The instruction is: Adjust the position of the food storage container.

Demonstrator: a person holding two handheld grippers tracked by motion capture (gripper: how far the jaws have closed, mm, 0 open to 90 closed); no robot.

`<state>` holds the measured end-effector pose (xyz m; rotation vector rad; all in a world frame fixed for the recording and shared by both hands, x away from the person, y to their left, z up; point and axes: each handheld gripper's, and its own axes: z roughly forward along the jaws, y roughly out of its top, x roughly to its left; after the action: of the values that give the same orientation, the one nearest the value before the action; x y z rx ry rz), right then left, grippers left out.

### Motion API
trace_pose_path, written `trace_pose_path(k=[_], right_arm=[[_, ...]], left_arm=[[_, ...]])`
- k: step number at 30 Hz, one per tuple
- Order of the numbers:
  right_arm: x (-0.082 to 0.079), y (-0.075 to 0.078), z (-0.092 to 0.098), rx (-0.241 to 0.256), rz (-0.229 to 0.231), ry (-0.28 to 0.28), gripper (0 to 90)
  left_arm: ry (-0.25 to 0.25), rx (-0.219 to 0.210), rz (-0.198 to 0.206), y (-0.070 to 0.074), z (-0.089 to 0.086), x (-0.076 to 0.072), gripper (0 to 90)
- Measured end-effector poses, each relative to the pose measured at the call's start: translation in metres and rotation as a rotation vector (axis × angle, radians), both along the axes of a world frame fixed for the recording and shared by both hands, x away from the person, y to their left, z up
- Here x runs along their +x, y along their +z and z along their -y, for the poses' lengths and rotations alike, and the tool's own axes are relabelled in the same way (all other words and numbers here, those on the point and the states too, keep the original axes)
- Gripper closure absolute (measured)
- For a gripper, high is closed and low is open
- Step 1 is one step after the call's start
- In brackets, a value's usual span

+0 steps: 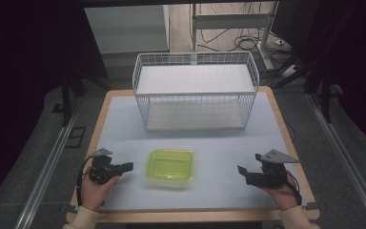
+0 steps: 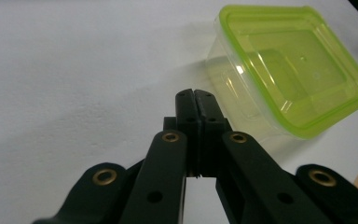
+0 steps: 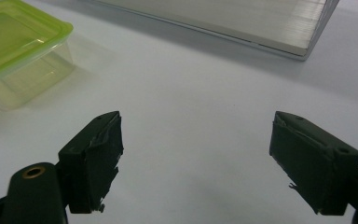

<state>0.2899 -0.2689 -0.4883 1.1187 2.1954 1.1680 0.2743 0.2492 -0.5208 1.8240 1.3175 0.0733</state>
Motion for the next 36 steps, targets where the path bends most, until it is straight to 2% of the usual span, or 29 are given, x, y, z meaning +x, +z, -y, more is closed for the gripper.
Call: trace_pose_path(k=[10,14,23,29,31,36], right_arm=[[-0.002,0.001,-0.002,-0.01,0.007,0.006,17.3],[-0.001,0.001,-0.001,-0.013,0.005,0.0,17.3],[-0.001,0.0,-0.002,-0.021,0.005,0.002,17.2],[-0.001,0.0,-0.002,-0.024,0.005,0.001,17.2],[-0.001,0.0,-0.003,-0.029,0.004,0.001,17.2],[-0.001,-0.001,-0.004,-0.038,0.004,0.006,17.3]], left_arm=[[-0.027,0.015,-0.018,-0.005,0.008,0.003,90.0],[-0.067,0.014,-0.031,-0.008,0.019,0.006,90.0],[-0.106,0.023,-0.027,-0.007,0.034,0.006,90.0],[-0.134,0.006,-0.036,-0.007,0.044,0.008,90.0],[-0.134,0.022,-0.033,-0.007,0.049,0.01,90.0],[-0.146,0.027,-0.032,-0.006,0.058,0.013,90.0]])
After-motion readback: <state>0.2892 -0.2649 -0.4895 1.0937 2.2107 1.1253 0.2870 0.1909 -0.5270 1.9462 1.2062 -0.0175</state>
